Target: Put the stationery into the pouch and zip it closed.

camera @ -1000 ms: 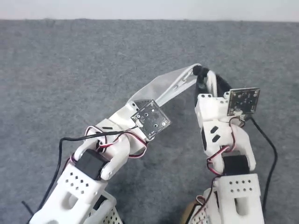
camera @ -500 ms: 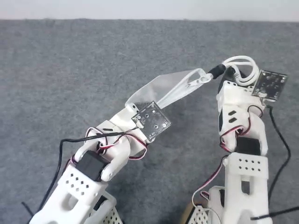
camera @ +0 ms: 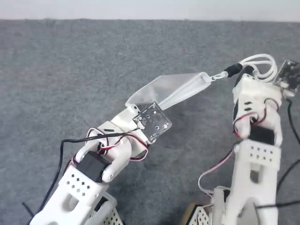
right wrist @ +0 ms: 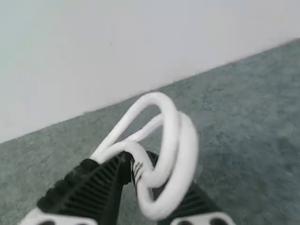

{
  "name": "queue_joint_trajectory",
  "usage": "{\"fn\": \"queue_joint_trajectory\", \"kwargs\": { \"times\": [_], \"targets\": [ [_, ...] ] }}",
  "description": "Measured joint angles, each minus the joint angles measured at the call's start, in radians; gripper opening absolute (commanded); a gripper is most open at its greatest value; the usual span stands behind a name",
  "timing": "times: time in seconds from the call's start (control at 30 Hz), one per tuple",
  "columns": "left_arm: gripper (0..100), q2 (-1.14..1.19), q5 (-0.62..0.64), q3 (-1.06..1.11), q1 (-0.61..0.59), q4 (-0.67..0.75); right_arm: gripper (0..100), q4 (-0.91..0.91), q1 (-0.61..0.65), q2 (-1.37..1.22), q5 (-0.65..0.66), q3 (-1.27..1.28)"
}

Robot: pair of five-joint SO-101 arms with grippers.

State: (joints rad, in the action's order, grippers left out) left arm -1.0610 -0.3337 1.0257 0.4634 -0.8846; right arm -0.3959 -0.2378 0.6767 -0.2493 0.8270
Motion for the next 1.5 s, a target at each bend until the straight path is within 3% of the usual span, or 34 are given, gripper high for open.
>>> {"fn": "queue_joint_trajectory", "kwargs": {
  "times": [0.2, 0.47, 0.57, 0.67, 0.77, 0.9, 1.17, 1.37, 1.5],
  "targets": [
    [1, 0.002, 0.0, 0.0, 0.002, 0.0, 1.6, -0.017, 0.0, -0.08, -0.043, -0.049],
    [1, 0.002, 0.0, 0.002, 0.0, 0.0, 23.2, -0.219, 0.012, 0.049, -0.052, -0.054],
    [3, -0.006, 0.0, 0.002, -0.002, -0.008, 21.5, -0.33, 0.035, 0.118, -0.052, -0.052],
    [12, -0.009, 0.015, 0.002, -0.008, -0.009, 18.4, -0.394, 0.075, 0.175, -0.054, -0.052],
    [22, -0.009, 0.081, 0.002, -0.009, -0.011, 16.7, -0.428, 0.107, 0.19, -0.017, -0.052],
    [27, -0.061, 0.181, 0.005, -0.011, -0.061, 16.6, -0.454, 0.149, 0.19, 0.006, -0.052],
    [28, -0.367, 0.27, 0.005, -0.015, -0.186, 16.5, -0.465, 0.183, 0.19, 0.012, -0.052],
    [27, -0.529, 0.284, 0.061, -0.015, -0.199, 16.5, -0.471, 0.203, 0.19, 0.012, -0.052],
    [17, -0.592, 0.284, 0.135, -0.015, -0.166, 10.2, -0.471, 0.199, 0.19, 0.012, -0.052]
  ]
}}
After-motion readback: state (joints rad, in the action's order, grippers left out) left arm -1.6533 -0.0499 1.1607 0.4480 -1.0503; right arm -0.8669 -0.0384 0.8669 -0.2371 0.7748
